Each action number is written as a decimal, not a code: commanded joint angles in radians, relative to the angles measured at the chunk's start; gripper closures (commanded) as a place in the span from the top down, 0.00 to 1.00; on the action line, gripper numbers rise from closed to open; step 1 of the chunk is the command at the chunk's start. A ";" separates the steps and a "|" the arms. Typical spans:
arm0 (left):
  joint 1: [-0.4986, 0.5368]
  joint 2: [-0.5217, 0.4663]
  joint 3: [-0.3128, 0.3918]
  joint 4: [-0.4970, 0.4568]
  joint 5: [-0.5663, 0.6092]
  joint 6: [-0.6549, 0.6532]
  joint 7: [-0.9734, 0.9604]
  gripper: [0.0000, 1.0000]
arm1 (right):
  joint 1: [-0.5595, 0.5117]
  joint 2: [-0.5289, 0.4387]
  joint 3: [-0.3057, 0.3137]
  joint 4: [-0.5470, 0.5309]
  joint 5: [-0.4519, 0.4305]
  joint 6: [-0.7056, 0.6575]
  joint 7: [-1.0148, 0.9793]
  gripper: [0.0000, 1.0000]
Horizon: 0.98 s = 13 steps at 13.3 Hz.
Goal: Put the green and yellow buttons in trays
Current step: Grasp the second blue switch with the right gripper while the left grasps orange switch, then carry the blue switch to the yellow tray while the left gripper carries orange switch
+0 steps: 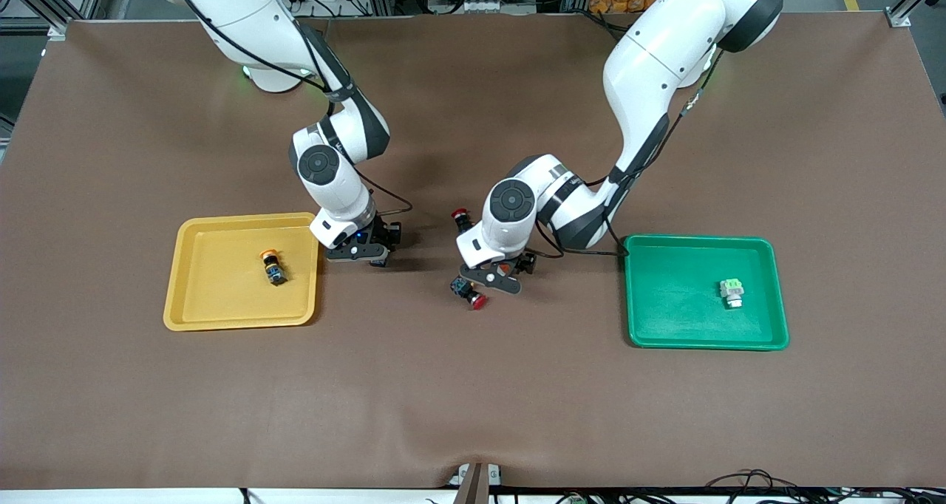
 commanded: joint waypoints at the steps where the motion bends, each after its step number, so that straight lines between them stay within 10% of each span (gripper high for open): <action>1: -0.006 -0.003 0.006 -0.003 0.030 0.003 -0.021 0.75 | -0.001 0.001 0.007 0.006 0.018 -0.004 0.012 0.00; 3: -0.006 -0.003 0.006 -0.005 0.030 0.000 -0.021 0.47 | -0.006 0.000 0.007 0.002 0.018 -0.013 0.010 0.00; 5: -0.004 -0.003 0.006 -0.006 0.030 -0.003 -0.021 0.00 | -0.006 -0.013 0.007 -0.002 0.018 -0.027 0.012 0.00; 13: 0.009 -0.039 0.006 -0.003 0.028 -0.022 -0.057 0.00 | -0.064 -0.146 -0.004 -0.005 0.016 -0.240 -0.078 0.00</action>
